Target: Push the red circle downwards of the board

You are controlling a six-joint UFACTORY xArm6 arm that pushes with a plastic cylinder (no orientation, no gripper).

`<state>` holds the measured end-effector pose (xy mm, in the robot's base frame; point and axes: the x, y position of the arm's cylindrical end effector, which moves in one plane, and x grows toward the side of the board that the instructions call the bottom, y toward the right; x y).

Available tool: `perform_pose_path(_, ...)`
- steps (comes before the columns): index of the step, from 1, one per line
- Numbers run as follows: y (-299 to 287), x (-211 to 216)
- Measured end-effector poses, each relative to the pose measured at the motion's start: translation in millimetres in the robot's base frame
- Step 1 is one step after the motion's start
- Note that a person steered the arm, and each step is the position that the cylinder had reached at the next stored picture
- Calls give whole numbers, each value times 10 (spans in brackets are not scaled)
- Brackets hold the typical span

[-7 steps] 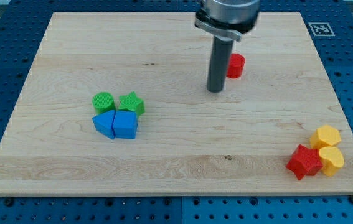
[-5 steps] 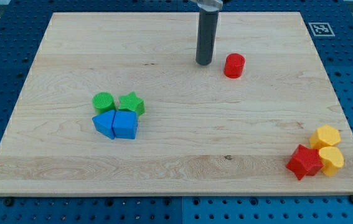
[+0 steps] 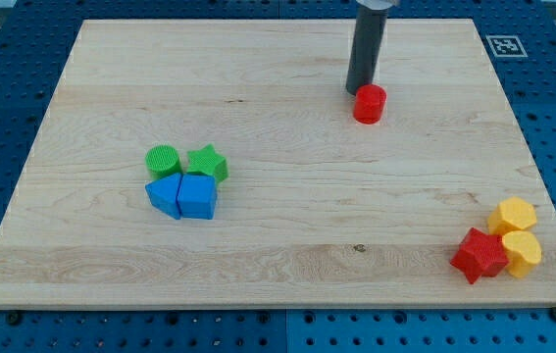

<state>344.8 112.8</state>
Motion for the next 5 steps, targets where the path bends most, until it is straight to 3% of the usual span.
perform_pose_path(5, 236, 452)
